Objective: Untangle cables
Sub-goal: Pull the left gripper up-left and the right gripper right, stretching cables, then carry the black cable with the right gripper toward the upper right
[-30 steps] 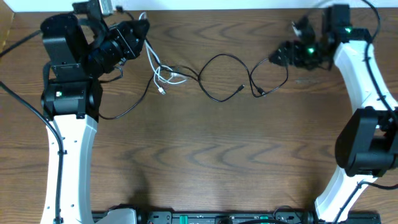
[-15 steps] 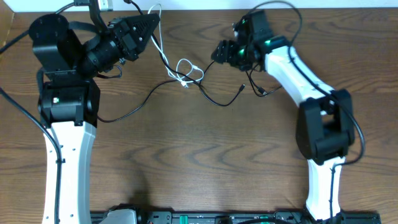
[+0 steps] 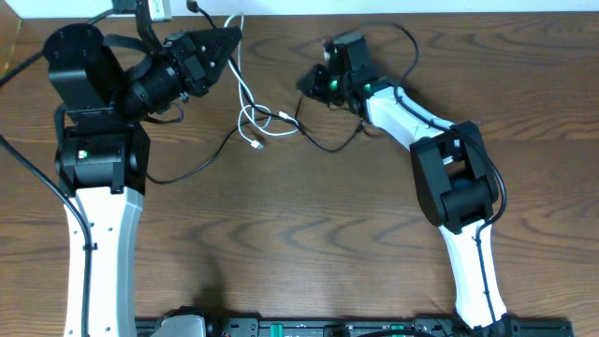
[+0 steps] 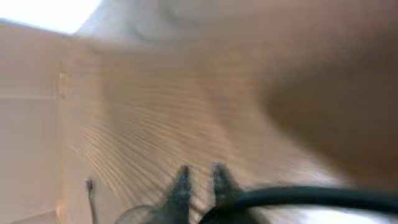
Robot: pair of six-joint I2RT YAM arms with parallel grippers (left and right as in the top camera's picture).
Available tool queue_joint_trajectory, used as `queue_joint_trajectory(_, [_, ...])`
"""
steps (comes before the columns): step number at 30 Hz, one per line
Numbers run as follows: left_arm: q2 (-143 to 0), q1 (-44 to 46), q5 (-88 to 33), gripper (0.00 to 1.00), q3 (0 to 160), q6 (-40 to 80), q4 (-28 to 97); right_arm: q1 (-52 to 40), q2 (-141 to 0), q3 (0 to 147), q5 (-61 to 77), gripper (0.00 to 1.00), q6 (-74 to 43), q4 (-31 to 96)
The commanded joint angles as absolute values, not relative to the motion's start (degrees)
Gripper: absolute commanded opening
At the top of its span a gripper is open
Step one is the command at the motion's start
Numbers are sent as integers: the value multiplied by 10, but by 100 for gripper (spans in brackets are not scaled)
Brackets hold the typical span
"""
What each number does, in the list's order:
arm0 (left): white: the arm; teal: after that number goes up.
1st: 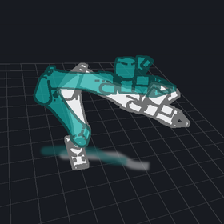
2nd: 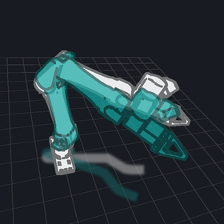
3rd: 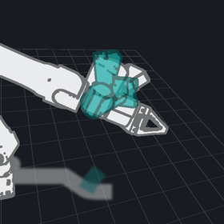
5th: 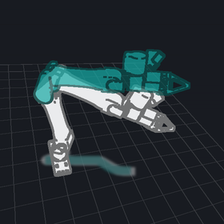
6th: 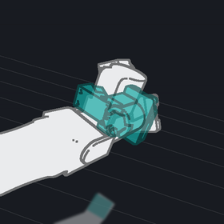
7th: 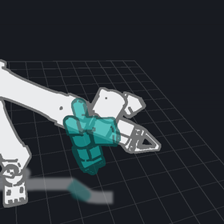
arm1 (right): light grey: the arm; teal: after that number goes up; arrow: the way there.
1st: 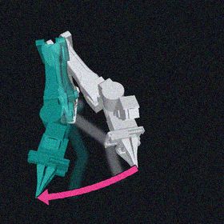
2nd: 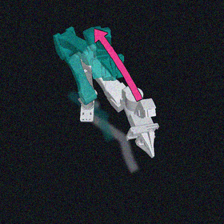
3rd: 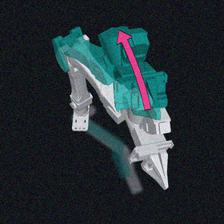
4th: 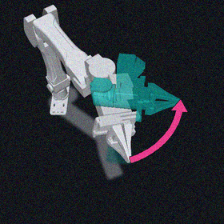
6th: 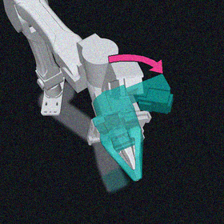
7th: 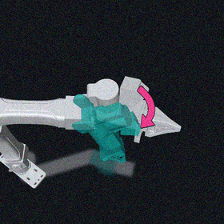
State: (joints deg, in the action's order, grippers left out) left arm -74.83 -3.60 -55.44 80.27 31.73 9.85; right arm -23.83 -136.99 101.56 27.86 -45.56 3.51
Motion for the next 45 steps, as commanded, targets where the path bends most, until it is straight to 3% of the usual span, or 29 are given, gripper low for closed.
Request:
queue_joint_trajectory(1, [-740,-35,-566,7,808,318,122,-218,-1358,1024,309,1,-525,-34])
queue_joint_trajectory(5, [-740,-35,-562,7,808,261,188,-183,-1329,1025,321,1,-560,-54])
queue_joint_trajectory(12, [-741,-35,-355,8,808,171,383,-117,-1232,1025,338,1,-550,13])
queue_joint_trajectory(14, [-741,-35,-268,7,807,158,429,-101,-1196,1025,333,1,-512,58])
queue_joint_trajectory(21, [-749,-35,-143,8,807,130,489,-62,-1130,1024,244,1,-399,243])
queue_joint_trajectory(25, [-763,-35,6,7,807,127,532,-14,-1127,1024,216,1,-354,333])
queue_joint_trajectory(35, [-783,-35,100,7,807,127,539,40,-1128,1024,125,1,-234,482])
queue_joint_trajectory(45, [-800,-36,145,7,807,128,540,40,-1128,1024,-1,1,-199,552])
